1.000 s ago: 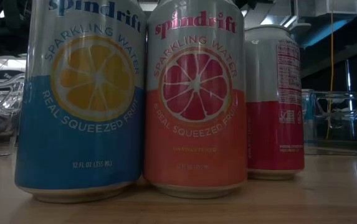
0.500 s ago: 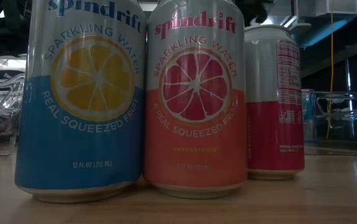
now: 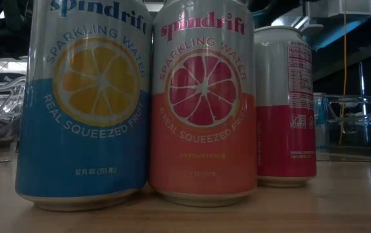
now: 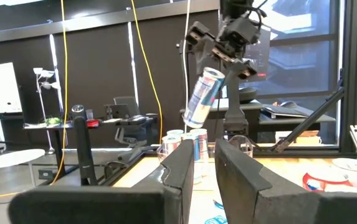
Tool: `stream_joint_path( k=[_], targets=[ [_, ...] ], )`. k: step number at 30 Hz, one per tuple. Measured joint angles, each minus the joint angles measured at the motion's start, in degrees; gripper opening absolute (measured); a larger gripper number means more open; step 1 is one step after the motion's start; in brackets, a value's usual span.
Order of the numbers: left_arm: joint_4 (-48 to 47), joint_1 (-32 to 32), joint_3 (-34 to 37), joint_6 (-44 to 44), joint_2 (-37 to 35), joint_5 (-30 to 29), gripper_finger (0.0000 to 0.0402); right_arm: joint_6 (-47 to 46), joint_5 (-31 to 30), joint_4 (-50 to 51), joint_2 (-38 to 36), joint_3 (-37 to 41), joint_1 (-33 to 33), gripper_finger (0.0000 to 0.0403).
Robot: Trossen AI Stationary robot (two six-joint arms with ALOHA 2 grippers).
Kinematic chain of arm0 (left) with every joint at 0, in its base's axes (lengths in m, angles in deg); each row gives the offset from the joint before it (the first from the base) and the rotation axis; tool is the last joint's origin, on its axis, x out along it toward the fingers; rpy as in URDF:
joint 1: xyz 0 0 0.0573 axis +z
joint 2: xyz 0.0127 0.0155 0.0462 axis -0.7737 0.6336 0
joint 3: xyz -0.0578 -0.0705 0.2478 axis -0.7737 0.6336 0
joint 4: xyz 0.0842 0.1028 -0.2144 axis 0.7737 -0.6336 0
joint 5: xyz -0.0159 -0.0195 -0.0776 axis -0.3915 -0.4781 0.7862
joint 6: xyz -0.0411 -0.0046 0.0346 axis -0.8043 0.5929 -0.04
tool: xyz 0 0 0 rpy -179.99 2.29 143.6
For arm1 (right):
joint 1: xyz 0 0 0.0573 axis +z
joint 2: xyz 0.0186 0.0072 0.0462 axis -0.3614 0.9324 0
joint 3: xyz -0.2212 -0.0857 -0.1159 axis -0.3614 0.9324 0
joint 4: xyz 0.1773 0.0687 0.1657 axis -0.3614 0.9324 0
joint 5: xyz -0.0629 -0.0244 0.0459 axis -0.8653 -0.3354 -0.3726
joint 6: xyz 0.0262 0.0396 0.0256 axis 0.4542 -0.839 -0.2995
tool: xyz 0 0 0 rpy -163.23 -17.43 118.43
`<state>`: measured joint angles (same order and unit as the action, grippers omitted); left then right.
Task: Sort soda cans
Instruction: Put the blue soda can into the middle right transparent bin
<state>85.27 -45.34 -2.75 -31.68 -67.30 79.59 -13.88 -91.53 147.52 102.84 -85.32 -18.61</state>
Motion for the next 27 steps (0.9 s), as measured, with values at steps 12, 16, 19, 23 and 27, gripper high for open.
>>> stream_joint_path(
  k=[12,16,19,23,27],
  targets=[
    [-0.1,0.0,0.0,-0.7,0.0,0.0,0.0059,-16.8,-12.0,12.5,-0.2,0.0,13.6,0.0249],
    [-0.1,0.0,0.0,-1.2,0.0,0.0,0.0059,-24.0,-15.3,18.5,-0.2,0.0,17.7,0.0247],
    [-0.1,0.0,0.0,-1.3,0.0,0.0,0.0059,-28.7,-16.5,20.3,-0.5,1.5,20.1,0.0246],
    [-0.1,0.0,0.0,-1.6,0.0,0.0,0.0059,-33.9,-16.1,20.0,-3.2,7.5,22.4,0.0246],
    [0.0,0.0,0.0,-1.6,0.0,0.0,0.0059,-38.0,-15.5,16.8,-7.5,16.1,23.1,0.0246]
  ],
)
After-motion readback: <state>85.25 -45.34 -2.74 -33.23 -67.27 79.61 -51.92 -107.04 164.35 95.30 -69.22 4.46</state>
